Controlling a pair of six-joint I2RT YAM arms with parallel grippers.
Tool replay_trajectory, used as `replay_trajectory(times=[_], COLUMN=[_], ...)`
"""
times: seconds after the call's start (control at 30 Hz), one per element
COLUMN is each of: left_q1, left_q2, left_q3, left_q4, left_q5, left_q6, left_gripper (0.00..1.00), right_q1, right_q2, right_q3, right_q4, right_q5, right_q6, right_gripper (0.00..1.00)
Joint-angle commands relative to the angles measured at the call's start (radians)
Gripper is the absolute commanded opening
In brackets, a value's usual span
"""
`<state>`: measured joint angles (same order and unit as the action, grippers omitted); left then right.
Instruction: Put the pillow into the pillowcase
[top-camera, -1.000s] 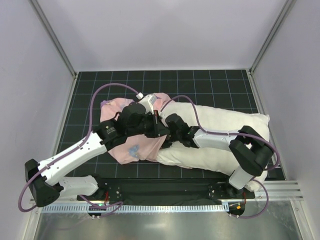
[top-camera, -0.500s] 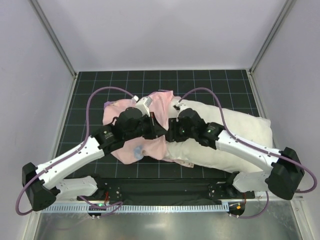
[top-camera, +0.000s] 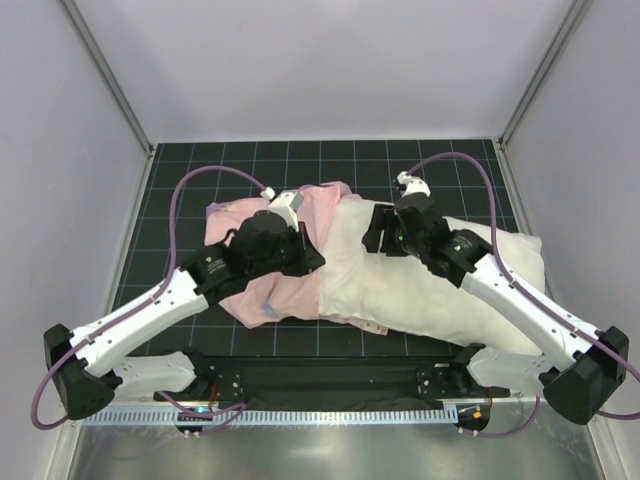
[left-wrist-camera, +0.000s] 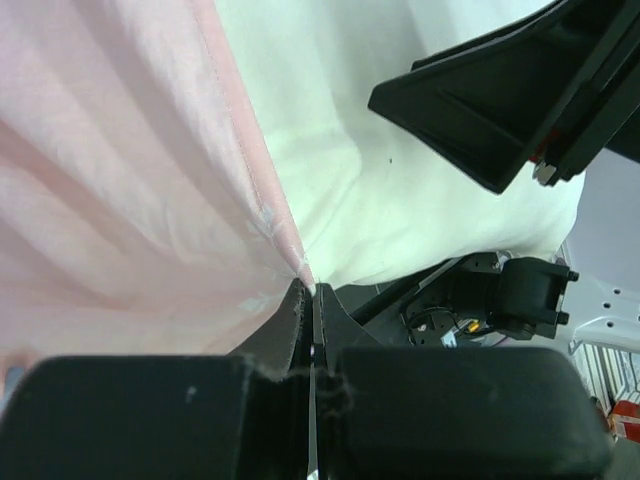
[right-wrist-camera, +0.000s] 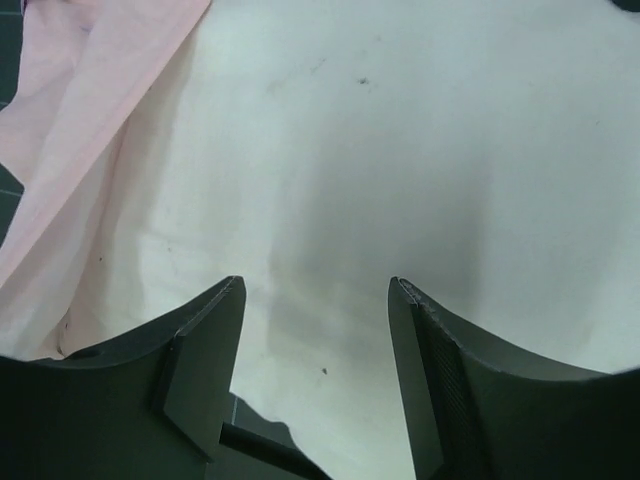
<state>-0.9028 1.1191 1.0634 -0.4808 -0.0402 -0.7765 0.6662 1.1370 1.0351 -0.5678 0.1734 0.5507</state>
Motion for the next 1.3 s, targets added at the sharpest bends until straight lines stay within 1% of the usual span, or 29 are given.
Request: replay_trajectory(times=[0.0,0.07,0.1,0.2,0.23,0.3,0.33,0.37,0.4,0.43,0.47,0.5,0.57,0.6,0.67,0.73,0.77,0.83,0.87,0.9,0.97,1.0,1.03,1.07,1.1,1.17,1.2,1.23,1.27], left_q1=[-0.004,-0.002,-0.002,-0.004,-0.007,-0.028,-0.042,-0.077,-0.091,-0.105,-0.114,-0.114,-0.114,-0.11,-0.099,-0.09,-0.09,-0.088,-0.088,-0.09,-0.09,-0.09,-0.094,-0.097,-0.103,-0.137,-0.152,-0.168,-0.207], left_q2=[0.031,0.068,0.09,0.201,0.232,0.328,0.362,0.419,0.448,0.47,0.487,0.508,0.507,0.492,0.467,0.432,0.421,0.398,0.392,0.386,0.36,0.348,0.338,0.314,0.303,0.265,0.252,0.24,0.211], left_q3=[0.079,0.101,0.119,0.228,0.303,0.371,0.441,0.47,0.503,0.524,0.547,0.549,0.518,0.503,0.459,0.438,0.434,0.425,0.422,0.414,0.397,0.379,0.371,0.366,0.362,0.349,0.348,0.343,0.331], left_q4=[-0.008,-0.008,-0.008,-0.012,-0.021,-0.024,-0.022,-0.024,-0.024,-0.024,-0.024,-0.022,-0.027,-0.027,-0.028,-0.053,-0.068,-0.131,-0.157,-0.179,-0.231,-0.245,-0.275,-0.292,-0.315,-0.369,-0.387,-0.403,-0.427], left_q5=[-0.001,-0.001,-0.009,0.012,0.022,0.036,0.037,0.037,0.037,0.055,0.071,0.079,0.019,-0.001,-0.045,-0.088,-0.139,-0.197,-0.22,-0.266,-0.302,-0.331,-0.346,-0.363,-0.398,-0.424,-0.432,-0.44,-0.444], left_q6=[0.049,0.065,0.068,0.085,0.085,0.082,0.08,0.082,0.083,0.083,0.082,0.08,0.088,0.092,0.105,0.117,0.137,0.152,0.161,0.169,0.175,0.181,0.184,0.187,0.19,0.194,0.192,0.18,0.172], left_gripper=[0.0,0.0,0.0,0.0,0.0,0.0,0.0,0.0,0.0,0.0,0.0,0.0,0.0,0.0,0.0,0.01,0.01,0.04,0.05,0.1,0.15,0.24,0.31,0.38,0.47,0.55,0.57,0.59,0.62], right_q1=[-0.052,-0.065,-0.065,-0.063,-0.062,-0.054,-0.054,-0.056,-0.056,-0.054,-0.056,-0.059,-0.063,-0.074,-0.091,-0.132,-0.145,-0.174,-0.177,-0.178,-0.18,-0.18,-0.178,-0.178,-0.178,-0.178,-0.177,-0.177,-0.171], right_q2=[0.0,0.041,0.059,0.164,0.19,0.271,0.296,0.34,0.351,0.352,0.348,0.308,0.25,0.181,0.117,0.043,0.023,-0.026,-0.04,-0.055,-0.106,-0.123,-0.14,-0.181,-0.201,-0.281,-0.313,-0.339,-0.394], right_q3=[0.077,0.075,0.069,-0.004,-0.065,-0.128,-0.174,-0.188,-0.194,-0.198,-0.195,-0.187,-0.184,-0.184,-0.182,-0.178,-0.176,-0.17,-0.167,-0.159,-0.162,-0.171,-0.176,-0.182,-0.202,-0.231,-0.262,-0.276,-0.289], right_q4=[0.012,0.055,0.077,0.21,0.315,0.429,0.525,0.558,0.562,0.601,0.595,0.579,0.496,0.449,0.398,0.331,0.307,0.257,0.235,0.214,0.174,0.155,0.143,0.129,0.111,0.106,0.109,0.106,0.105], right_q5=[-0.054,-0.103,-0.151,-0.294,-0.32,-0.365,-0.374,-0.386,-0.387,-0.384,-0.374,-0.358,-0.276,-0.252,-0.212,-0.204,-0.207,-0.213,-0.213,-0.206,-0.212,-0.222,-0.23,-0.235,-0.262,-0.329,-0.368,-0.433,-0.454], right_q6=[-0.047,-0.049,-0.049,-0.008,0.032,0.076,0.11,0.126,0.132,0.132,0.127,0.121,0.097,0.086,0.066,0.043,0.035,0.011,0.005,0.0,-0.015,-0.018,-0.032,-0.041,-0.052,-0.101,-0.115,-0.126,-0.127], right_gripper=[0.65,0.64,0.63,0.49,0.4,0.31,0.22,0.19,0.16,0.14,0.12,0.11,0.11,0.11,0.11,0.12,0.13,0.22,0.28,0.37,0.46,0.5,0.54,0.55,0.57,0.63,0.66,0.71,0.77])
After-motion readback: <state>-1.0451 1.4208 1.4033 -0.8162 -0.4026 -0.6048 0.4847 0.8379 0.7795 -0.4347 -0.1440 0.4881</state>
